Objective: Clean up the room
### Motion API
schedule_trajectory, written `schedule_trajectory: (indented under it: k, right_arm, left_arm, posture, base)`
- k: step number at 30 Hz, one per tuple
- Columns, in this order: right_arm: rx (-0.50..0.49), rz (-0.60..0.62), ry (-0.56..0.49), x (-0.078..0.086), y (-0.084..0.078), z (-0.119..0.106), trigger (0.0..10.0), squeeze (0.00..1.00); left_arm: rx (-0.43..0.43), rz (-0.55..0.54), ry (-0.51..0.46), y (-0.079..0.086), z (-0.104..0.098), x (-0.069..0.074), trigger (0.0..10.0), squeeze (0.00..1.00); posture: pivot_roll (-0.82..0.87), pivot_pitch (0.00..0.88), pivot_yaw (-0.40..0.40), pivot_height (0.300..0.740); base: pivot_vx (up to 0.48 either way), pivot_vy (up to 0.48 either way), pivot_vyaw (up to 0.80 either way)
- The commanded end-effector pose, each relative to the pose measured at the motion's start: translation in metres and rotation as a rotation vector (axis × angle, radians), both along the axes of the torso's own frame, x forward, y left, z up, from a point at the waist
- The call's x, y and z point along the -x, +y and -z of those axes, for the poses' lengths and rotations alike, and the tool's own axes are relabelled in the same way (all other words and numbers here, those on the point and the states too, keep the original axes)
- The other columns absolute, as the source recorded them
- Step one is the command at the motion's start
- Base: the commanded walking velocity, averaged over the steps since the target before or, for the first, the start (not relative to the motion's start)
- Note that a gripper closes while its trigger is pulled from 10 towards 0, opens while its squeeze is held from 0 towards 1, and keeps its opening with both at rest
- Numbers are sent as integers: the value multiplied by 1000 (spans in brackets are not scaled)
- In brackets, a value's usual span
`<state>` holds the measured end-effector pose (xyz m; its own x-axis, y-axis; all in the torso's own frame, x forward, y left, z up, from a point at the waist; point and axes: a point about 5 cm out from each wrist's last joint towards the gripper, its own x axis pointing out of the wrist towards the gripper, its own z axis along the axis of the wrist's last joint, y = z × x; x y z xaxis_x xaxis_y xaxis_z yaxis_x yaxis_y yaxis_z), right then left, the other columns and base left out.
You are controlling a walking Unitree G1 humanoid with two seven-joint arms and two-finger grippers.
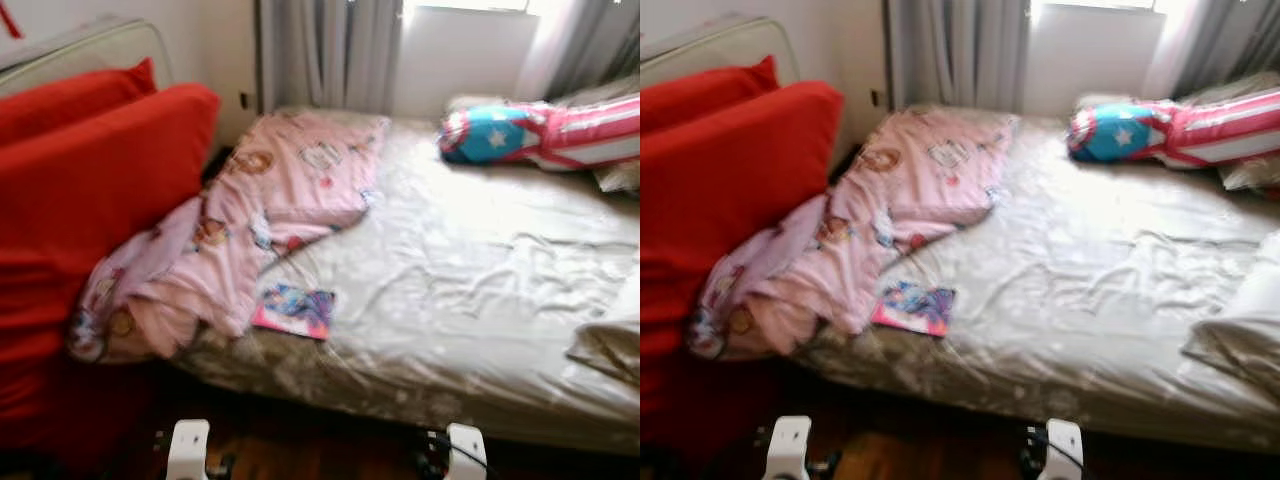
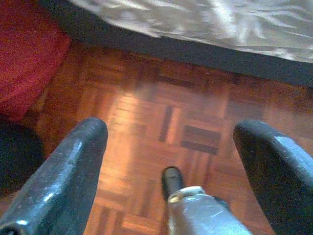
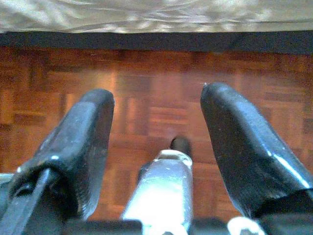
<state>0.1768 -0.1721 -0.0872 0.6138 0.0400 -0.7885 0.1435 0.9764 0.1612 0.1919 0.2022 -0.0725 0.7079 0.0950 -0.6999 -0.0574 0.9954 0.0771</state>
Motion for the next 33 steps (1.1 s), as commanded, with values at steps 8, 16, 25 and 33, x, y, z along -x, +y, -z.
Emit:
schedule_trajectory:
  k: [8,16,25,33]
  right_arm:
    - [18,14,-1,1,-8,0,10000,0]
    - [17,13,-6,0,-7,-1,10000,0]
    - [18,6,-4,1,-6,0,10000,0]
    - [20,-3,5,3,-5,1,10000,0]
  left_arm:
    - [18,19,13,-8,2,1,10000,0]
    - [16,35,21,-9,4,4,10000,0]
    - [13,46,22,-8,4,4,10000,0]
    - [14,64,23,-11,4,5,10000,0]
  posture:
    - [-59,0,-34,740]
    - [-65,0,-26,740]
    - [-65,0,-24,740]
    - [-66,0,-22,740]
  base:
    - [0,-365,0]
    - [0,-366,0]
    - [0,-365,0]
    - [0,-365,0]
